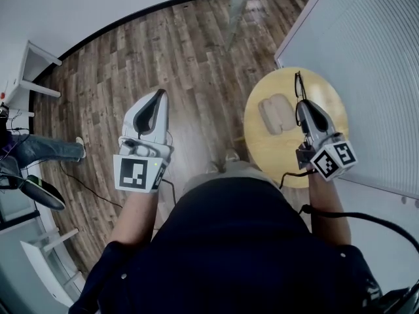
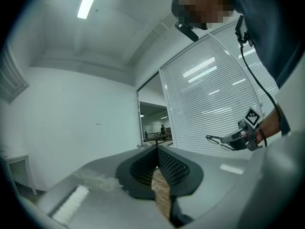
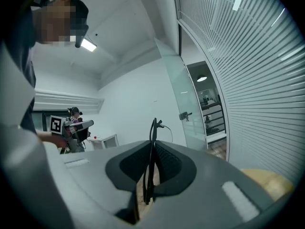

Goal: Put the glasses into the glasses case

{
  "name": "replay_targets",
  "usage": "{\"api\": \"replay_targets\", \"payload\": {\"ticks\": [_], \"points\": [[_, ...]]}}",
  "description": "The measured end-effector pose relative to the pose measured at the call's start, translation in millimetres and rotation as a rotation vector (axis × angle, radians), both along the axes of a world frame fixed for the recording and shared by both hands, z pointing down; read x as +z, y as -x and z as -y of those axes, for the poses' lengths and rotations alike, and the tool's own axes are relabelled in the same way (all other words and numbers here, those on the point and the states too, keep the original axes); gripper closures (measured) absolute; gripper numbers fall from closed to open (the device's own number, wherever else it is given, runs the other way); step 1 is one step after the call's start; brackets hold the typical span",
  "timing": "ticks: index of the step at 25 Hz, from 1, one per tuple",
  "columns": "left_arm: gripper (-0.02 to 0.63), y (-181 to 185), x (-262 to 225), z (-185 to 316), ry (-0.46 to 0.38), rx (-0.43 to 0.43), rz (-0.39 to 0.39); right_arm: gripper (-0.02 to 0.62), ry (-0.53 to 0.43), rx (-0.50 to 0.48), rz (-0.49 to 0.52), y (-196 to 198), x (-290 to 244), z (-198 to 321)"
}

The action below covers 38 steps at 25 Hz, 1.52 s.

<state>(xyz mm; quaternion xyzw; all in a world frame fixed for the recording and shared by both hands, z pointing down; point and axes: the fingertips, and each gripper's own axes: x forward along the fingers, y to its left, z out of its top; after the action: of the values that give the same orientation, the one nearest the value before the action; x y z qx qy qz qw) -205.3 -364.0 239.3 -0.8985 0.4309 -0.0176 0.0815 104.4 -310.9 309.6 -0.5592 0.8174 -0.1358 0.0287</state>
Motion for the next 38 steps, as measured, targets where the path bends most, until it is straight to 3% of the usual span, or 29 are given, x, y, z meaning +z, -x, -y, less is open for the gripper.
{"api": "replay_targets", "payload": {"ticks": [8,19,38], "points": [[0.606,-34,9,19,0.003,0.039,0.007,0.561,0.035,0.018,0.007,-25,21,7],[0.606,-64,51,55,0.096,0.059,0.083,0.561,0.154,0.019,0.056,-41,87,28],[0.606,-94,130,90,0.238,0.106,0.135,0.561,0.338,0.015,0.045,-44,195,37]]}}
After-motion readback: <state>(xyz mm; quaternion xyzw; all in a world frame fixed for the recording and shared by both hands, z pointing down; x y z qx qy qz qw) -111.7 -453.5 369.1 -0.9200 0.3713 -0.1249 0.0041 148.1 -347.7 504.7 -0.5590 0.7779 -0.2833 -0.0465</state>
